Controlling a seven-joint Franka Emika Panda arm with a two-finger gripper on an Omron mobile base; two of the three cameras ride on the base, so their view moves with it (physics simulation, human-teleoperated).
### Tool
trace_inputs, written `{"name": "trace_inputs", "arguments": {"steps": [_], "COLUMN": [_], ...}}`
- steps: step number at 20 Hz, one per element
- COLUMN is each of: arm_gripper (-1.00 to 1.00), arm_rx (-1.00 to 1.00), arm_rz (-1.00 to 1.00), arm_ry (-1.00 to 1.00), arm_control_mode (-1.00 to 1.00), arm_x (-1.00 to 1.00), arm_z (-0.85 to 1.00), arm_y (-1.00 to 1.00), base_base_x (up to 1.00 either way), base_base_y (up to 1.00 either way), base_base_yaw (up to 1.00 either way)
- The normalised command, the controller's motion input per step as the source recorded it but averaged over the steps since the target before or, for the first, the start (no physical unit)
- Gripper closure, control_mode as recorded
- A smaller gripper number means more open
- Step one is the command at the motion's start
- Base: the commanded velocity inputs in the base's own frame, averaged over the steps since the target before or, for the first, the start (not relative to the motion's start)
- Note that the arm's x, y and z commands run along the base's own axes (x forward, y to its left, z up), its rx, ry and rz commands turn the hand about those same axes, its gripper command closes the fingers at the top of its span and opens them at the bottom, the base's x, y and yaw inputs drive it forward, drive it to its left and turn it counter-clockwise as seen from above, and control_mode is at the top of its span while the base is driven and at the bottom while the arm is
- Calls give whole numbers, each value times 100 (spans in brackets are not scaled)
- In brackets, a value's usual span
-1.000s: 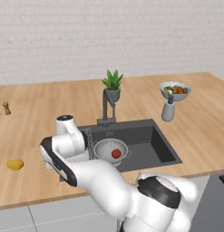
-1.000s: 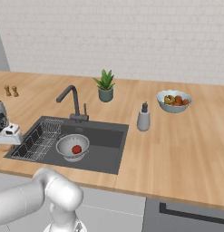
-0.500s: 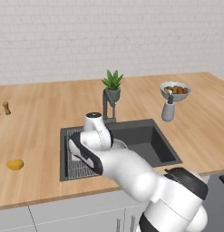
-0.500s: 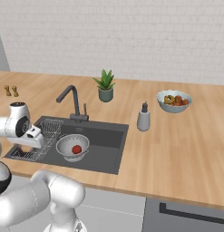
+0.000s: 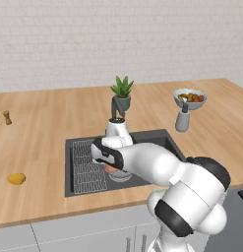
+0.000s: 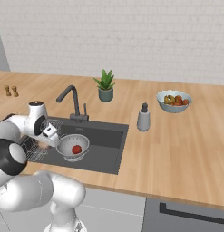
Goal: Put the colander in the sink, put the mango, peach, apple in the colander, and turn on the sink faucet and pour water over the colander.
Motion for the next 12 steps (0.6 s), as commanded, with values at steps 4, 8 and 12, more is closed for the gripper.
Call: {"name": "trace_inputs", "arguments": {"steps": [4, 8, 12], "arm_gripper": [100, 100, 100], "arm_rx": [0, -4, -10], "arm_rz": [-14, -9, -8], "arm_ry": [2, 0, 0], "arm_control_mode": [-100, -100, -100], "arm_x": [43, 24, 4], "arm_z": [0, -25, -53], "arm_y": [-44, -25, -13], "base_base_x": [0, 0, 0], "base_base_y": [0, 0, 0], "base_base_yaw": [0, 0, 0]}}
